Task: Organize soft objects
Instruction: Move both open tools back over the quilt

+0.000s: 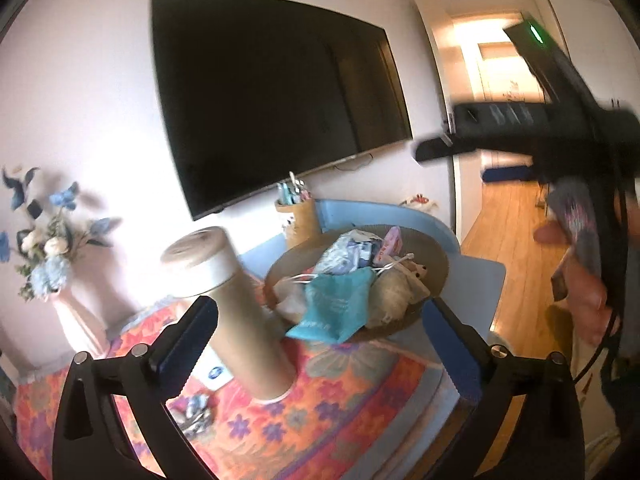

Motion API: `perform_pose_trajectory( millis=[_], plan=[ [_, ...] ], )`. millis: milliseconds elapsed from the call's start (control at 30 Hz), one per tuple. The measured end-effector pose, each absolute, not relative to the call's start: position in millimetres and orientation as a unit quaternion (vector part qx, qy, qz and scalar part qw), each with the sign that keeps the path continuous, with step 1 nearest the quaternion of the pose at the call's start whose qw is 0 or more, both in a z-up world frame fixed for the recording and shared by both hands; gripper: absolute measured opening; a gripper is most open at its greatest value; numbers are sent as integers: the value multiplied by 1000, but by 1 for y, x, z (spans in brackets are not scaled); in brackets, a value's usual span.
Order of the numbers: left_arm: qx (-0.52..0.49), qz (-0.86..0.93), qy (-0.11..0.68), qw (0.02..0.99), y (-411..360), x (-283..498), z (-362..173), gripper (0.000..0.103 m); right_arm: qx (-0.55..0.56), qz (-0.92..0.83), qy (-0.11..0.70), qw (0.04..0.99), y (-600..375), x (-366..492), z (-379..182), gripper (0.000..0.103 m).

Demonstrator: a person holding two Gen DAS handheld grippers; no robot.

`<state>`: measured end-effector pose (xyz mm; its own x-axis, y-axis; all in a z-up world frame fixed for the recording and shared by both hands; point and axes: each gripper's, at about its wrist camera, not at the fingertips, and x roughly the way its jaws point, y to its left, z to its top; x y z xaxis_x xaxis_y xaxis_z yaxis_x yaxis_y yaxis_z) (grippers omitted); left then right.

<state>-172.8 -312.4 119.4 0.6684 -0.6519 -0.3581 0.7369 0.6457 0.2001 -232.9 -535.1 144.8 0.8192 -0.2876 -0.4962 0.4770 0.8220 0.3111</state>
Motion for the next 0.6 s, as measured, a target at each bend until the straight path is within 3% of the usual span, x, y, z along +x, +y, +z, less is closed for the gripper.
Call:
perform_pose_trajectory(
  millis=[267,600],
  plan=[
    [131,-314,153,928,-235,-126,117,103,166,-197,224,940,-458,-230,129,103],
    [53,-151,305,939,-131,-6,51,102,21,-89,284,954,-307,-145,103,103]
  ],
)
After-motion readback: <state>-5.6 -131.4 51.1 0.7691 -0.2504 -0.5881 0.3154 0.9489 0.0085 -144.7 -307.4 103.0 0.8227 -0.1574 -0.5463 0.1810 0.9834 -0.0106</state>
